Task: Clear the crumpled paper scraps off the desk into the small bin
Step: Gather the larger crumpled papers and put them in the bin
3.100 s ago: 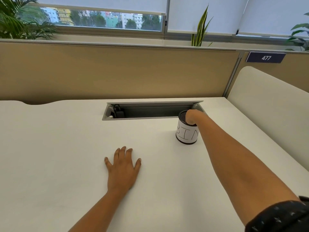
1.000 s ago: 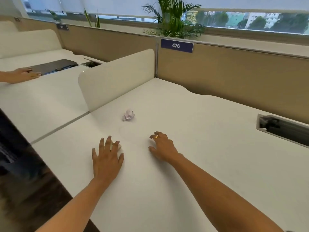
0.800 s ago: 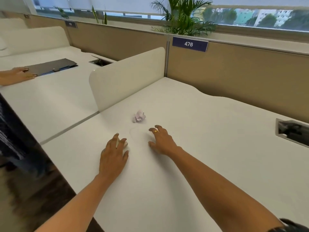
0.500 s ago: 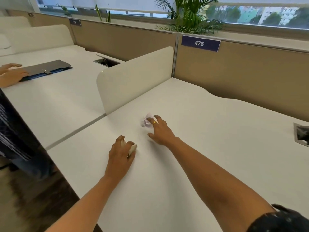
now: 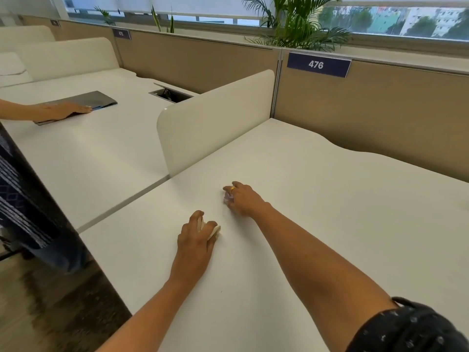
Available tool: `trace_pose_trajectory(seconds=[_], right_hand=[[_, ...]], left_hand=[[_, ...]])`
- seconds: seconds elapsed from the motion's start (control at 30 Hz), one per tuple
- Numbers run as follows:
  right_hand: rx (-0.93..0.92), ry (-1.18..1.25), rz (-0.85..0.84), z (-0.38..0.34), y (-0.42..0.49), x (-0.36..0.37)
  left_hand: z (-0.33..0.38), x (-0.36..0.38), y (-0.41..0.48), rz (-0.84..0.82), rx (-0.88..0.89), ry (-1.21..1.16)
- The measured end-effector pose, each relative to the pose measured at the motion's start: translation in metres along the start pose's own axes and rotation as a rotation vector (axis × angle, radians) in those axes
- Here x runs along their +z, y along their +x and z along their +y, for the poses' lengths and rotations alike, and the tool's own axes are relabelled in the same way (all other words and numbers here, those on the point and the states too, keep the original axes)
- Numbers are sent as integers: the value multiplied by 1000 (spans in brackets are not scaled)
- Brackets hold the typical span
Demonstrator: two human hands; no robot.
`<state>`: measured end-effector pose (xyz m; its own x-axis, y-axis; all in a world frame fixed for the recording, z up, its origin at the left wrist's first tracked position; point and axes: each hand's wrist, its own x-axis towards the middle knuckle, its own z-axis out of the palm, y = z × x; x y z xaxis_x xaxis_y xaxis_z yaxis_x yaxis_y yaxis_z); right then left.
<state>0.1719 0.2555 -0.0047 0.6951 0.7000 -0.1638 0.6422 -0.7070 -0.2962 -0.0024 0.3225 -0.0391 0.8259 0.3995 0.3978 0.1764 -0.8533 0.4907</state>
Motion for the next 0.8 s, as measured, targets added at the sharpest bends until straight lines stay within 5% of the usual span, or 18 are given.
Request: trace_pose_trajectory(seconds=[0.37, 0.8], right_hand=[[-81, 83, 174, 0, -49, 8], [132, 278, 307, 74, -170, -10]], left_hand=[[-1, 0, -1, -9, 22, -10], [76, 24, -24, -31, -2, -302]])
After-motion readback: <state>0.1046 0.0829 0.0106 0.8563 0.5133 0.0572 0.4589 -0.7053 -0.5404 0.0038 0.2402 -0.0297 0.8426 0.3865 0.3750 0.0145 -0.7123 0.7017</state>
